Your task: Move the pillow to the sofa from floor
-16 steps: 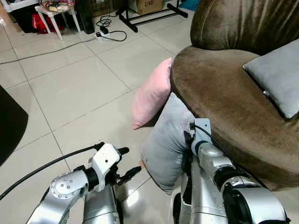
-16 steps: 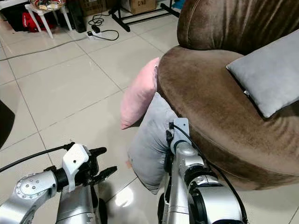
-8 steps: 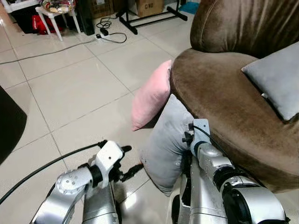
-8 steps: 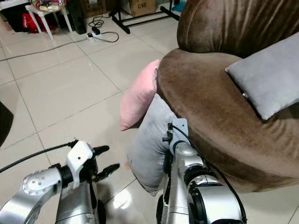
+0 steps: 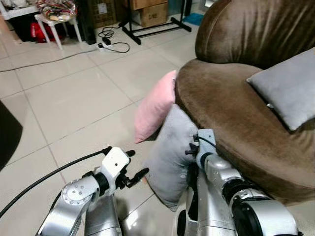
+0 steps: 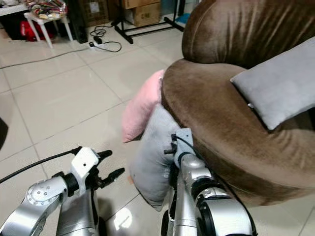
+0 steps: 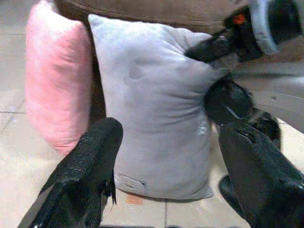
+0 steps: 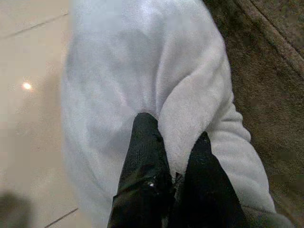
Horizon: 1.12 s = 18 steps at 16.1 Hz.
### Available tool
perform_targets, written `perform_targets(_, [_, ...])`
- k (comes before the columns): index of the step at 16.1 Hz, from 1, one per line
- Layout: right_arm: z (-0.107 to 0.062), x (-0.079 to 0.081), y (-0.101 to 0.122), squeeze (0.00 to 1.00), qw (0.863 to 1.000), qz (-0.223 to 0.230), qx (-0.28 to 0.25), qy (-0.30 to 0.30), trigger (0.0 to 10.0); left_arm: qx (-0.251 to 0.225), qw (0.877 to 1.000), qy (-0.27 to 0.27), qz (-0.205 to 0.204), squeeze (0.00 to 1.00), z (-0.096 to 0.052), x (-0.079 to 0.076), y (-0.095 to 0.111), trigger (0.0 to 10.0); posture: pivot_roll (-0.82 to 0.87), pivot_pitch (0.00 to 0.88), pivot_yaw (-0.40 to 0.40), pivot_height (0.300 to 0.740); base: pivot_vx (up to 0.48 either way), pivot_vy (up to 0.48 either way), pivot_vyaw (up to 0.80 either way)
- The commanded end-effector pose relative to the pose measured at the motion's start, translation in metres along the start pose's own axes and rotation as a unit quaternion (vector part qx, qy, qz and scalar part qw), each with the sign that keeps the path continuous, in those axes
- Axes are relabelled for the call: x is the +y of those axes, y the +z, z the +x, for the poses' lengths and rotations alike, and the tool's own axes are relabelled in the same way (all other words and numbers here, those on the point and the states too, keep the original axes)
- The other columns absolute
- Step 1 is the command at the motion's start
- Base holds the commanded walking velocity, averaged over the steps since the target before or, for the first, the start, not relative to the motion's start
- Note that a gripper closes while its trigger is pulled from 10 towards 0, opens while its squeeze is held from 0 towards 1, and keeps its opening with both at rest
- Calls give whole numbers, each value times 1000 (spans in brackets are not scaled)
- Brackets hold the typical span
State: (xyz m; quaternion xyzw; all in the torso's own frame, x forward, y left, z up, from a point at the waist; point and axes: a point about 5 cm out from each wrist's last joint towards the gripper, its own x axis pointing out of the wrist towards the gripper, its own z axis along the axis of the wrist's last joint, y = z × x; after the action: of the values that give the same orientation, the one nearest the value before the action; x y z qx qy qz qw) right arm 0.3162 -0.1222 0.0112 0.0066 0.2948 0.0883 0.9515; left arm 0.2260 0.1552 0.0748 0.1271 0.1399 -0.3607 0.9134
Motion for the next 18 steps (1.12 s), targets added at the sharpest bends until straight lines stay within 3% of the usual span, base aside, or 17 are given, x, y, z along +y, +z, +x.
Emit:
perform_targets(1, [0, 5, 2, 0, 1000, 9, -12, 16, 0, -15, 1000, 21, 13, 0, -1, 4, 7, 10000, 70, 0, -35, 429, 0, 0, 0])
perform_targets(3, [-1, 16, 21, 0, 995, 23, -74, 69, 0, -20, 997, 69, 15, 0, -11, 8, 5, 10000, 57, 0, -45, 429, 0, 0, 0])
perform_targets(5, [-7, 19, 31, 0, 989, 40, -116, 79, 0, -24, 994, 111, 8, 0, -16, 12, 5, 10000, 47, 0, -42, 429, 0, 0, 0])
perform_targets(6, [-15, 19, 43, 0, 983, 63, -150, 83, 0, -28, 991, 133, 5, 0, -18, 14, 6, 10000, 47, 0, -39, 429, 0, 0, 0])
perform_targets(7, [-36, 13, 67, 0, 968, 103, -214, 81, 0, -40, 986, 164, -1, 0, -20, 17, 10, 10000, 45, 0, -38, 429, 0, 0, 0])
perform_targets(8, [-47, 8, 78, 0, 959, 123, -242, 80, 0, -46, 984, 174, -2, 0, -20, 18, 12, 10000, 39, 0, -32, 429, 0, 0, 0])
perform_targets(9, [-81, -20, 121, 0, 930, 154, -330, 45, 0, -64, 980, 187, -2, 0, -16, 22, 19, 10000, 31, 0, -26, 429, 0, 0, 0])
perform_targets(11, [-117, -57, 168, 0, 891, 173, -420, 4, 0, -73, 980, 186, 0, 0, -9, 24, 22, 10000, 11, 0, -6, 429, 0, 0, 0])
perform_targets(12, [-125, -64, 177, 0, 882, 175, -437, -2, 0, -75, 980, 186, 0, 0, -8, 24, 23, 10000, 11, 0, -6, 429, 0, 0, 0])
perform_targets(13, [-156, -84, 207, 0, 850, 185, -493, -18, 0, -79, 980, 184, 4, 0, -5, 24, 26, 10000, 0, 0, 3, 429, 0, 0, 0])
perform_targets(14, [-171, -91, 219, 0, 835, 190, -516, -24, 0, -80, 980, 183, 6, 0, -5, 25, 27, 10000, -1, 0, 4, 429, 0, 0, 0])
perform_targets(15, [-204, -106, 241, 0, 804, 190, -562, -44, 0, -83, 980, 183, 10, 0, -3, 27, 30, 10000, -4, 0, 7, 429, 0, 0, 0])
perform_targets(16, [-227, -113, 254, 0, 788, 181, -586, -57, 0, -86, 979, 184, 12, 0, -3, 28, 31, 10000, -5, 0, 7, 429, 0, 0, 0])
perform_targets(17, [-233, -113, 257, 0, 789, 169, -588, -62, 0, -87, 979, 184, 13, 0, -3, 29, 32, 10000, -6, 0, 7, 429, 0, 0, 0])
perform_targets(18, [-231, -106, 259, 0, 811, 121, -567, -72, 0, -90, 979, 184, 15, 0, -2, 29, 33, 10000, -8, 0, 8, 429, 0, 0, 0])
